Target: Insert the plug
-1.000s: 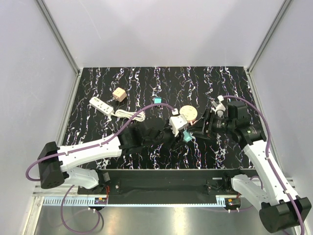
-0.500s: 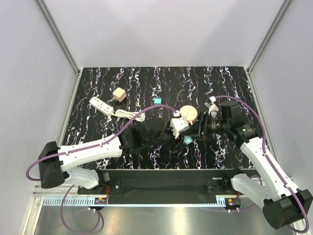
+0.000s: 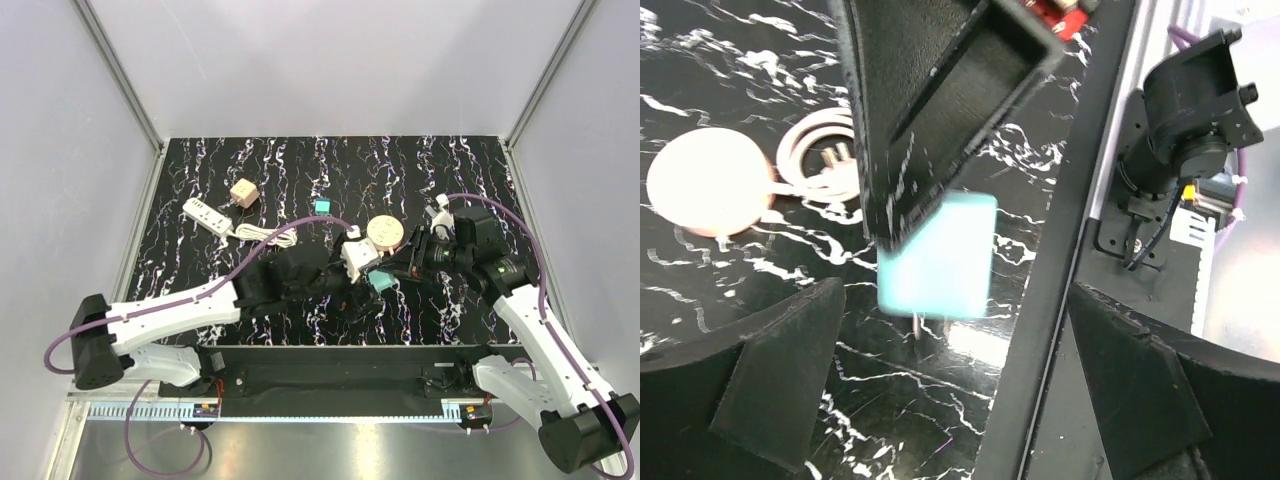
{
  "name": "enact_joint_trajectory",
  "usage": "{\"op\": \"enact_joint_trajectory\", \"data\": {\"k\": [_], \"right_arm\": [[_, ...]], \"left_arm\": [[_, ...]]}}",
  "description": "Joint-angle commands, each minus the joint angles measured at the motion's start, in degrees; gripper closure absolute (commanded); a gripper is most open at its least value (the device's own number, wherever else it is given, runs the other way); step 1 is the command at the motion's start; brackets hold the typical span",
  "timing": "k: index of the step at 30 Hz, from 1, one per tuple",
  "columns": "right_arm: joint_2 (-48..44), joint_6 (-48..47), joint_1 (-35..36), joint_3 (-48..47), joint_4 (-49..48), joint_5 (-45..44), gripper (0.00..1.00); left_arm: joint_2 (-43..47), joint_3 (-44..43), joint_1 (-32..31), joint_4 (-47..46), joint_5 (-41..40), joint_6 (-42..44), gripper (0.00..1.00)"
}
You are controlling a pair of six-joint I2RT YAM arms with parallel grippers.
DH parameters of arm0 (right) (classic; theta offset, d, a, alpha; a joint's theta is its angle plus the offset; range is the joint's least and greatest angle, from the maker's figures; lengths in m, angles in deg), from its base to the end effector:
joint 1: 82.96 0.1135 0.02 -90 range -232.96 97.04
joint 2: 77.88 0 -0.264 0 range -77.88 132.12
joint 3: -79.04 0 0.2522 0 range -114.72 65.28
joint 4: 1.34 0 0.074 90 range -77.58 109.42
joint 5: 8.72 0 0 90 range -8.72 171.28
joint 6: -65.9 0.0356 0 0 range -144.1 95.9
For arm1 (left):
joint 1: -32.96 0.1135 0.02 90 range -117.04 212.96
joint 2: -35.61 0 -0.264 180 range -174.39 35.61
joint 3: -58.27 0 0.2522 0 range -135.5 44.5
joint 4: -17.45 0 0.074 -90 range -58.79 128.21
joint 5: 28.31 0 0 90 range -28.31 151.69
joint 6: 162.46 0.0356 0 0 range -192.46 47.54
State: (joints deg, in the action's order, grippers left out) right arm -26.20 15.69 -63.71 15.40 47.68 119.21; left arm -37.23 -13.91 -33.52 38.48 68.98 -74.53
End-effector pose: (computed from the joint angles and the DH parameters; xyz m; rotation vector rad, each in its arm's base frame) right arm 0.1670 0.0815 0.3114 0.0232 2.3710 1.2723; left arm 0.1139 -0.2731 0.3224 1.1717 1.6935 -0.8944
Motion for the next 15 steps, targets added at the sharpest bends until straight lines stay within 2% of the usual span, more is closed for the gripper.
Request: {"op": "enact_joint_trajectory", "data": {"k": [1,5,6,8,9,10,12,13,15], "right_arm": [[0.78,1.61,0.35,-2.4,-1.78,-8.91,1.0],[5.09,1.17,0.35,-7.41,2.78,-21.29,1.0],[7.18,1.25,0.35,-8.46,3.49,-26.02,1.0],[10.87,1.6,0.27,-11.71,4.63,-30.53,1.0],[12.03,2.21,0.35,-12.85,4.9,-34.73,1.0],[13.43,2.31,0.35,-14.87,4.81,-36.33,1.0],[18.53,2.48,0.35,-17.16,4.81,-40.37,1.0],[20.54,2.57,0.27,-19.43,4.81,-41.26,1.0],[26.26,3.18,0.36,-21.47,5.07,-43.89,1.0]], "left_arm": [[7.0,1.46,-0.23,-0.68,-3.76,0.13,0.01],[11.66,0.76,-0.14,4.14,-15.61,-0.04,0.01],[13.75,0.41,-0.06,4.16,-22.43,-0.3,0.01],[15.61,-2.21,3.7,5.9,-25.04,-2.75,0.01],[15.62,-3.71,6.25,7.22,-22.95,-4.6,0.01],[15.27,-5.29,12.8,8.8,-21.11,-6.7,0.01],[12.47,-9.69,20.04,14.33,-14.54,-12.66,0.01],[11.15,-10.66,26.08,16.01,-12.76,-14.0,0.01],[7.9,-11.64,29.64,19.53,-12.38,-15.6,0.01]]}}
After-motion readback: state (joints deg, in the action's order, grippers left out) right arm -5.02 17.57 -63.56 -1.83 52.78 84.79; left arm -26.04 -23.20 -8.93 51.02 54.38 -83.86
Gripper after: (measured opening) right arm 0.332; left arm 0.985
